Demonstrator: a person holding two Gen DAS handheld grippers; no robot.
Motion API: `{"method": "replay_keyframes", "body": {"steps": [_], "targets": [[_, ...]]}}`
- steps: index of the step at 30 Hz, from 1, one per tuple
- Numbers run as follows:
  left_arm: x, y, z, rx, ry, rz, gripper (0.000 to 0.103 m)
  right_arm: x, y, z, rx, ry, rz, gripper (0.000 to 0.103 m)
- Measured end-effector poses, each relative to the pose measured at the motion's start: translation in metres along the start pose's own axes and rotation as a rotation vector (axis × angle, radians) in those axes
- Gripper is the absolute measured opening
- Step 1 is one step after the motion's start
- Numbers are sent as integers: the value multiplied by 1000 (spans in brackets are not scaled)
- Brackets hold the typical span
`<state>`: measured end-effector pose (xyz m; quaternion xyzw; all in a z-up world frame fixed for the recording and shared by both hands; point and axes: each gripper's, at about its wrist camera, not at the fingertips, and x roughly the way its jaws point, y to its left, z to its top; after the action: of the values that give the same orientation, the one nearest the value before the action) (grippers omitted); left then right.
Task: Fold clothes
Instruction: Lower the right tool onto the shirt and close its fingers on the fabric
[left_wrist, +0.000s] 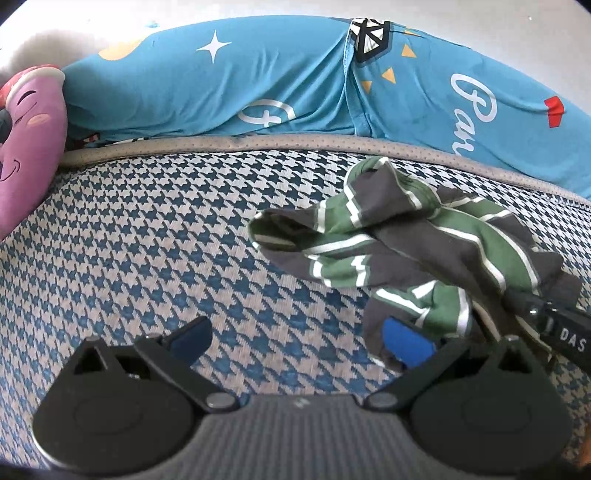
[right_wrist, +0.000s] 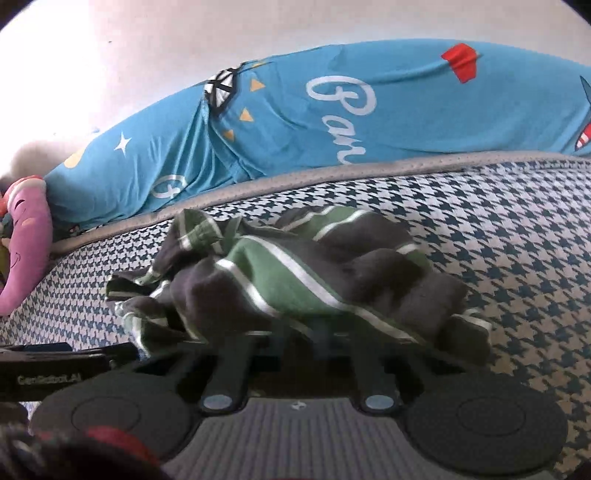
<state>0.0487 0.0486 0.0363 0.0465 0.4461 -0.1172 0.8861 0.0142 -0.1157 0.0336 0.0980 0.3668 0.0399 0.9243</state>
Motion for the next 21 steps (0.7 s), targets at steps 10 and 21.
{"method": "replay_keyframes", "body": {"steps": [10,21], "targets": [[-2,-1,1,-29,-12,5,103,-30,-13,10,6,-106,-37,4],[-9,-1,11,-102,-60,-58,103,-19,-6,10,0,-134,10,67]]}}
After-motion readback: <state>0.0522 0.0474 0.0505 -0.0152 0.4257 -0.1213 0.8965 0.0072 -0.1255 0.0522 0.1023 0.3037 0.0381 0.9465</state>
